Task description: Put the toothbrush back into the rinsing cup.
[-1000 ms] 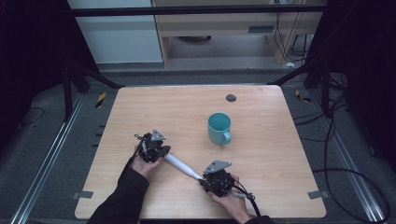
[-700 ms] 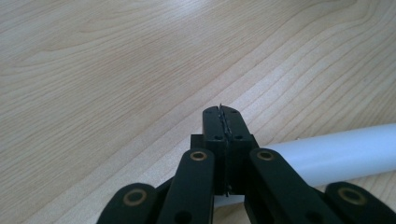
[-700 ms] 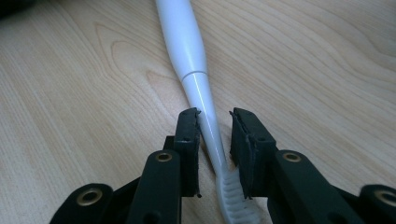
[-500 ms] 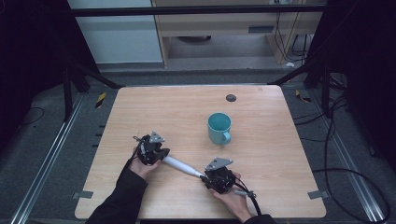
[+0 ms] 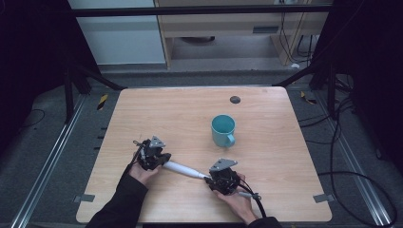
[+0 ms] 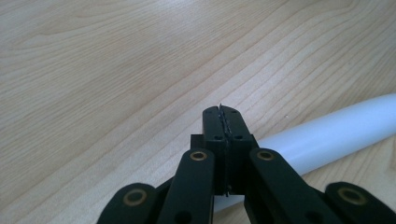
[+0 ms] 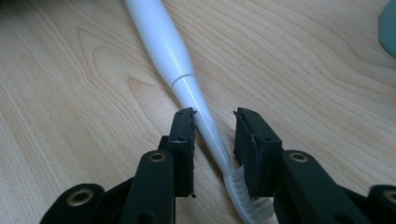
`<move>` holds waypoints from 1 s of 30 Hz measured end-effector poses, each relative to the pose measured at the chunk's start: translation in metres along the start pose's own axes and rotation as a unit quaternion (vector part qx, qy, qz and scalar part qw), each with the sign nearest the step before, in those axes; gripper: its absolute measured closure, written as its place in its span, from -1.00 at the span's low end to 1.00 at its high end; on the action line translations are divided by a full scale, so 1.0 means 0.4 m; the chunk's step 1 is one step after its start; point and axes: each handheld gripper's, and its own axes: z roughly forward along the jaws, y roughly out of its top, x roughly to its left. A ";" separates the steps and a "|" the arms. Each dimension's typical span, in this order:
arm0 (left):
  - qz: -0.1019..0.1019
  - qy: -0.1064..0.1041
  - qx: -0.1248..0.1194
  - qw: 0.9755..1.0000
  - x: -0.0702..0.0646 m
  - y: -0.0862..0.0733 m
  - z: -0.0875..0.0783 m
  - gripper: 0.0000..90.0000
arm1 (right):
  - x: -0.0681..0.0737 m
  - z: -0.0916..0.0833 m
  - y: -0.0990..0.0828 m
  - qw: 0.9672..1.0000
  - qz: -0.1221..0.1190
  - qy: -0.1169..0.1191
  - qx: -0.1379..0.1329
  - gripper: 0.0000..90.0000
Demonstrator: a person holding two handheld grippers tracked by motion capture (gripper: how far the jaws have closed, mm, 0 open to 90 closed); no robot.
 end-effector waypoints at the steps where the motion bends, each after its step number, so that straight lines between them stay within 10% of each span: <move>1: -0.001 -0.001 0.000 1.000 0.000 -0.003 -0.002 1.00 | 0.000 0.001 0.000 1.000 0.000 0.001 0.000 0.50; 30: 0.005 -0.011 0.006 1.000 -0.024 -0.027 -0.021 1.00 | 0.003 -0.024 0.022 1.000 -0.003 0.022 -0.017 0.47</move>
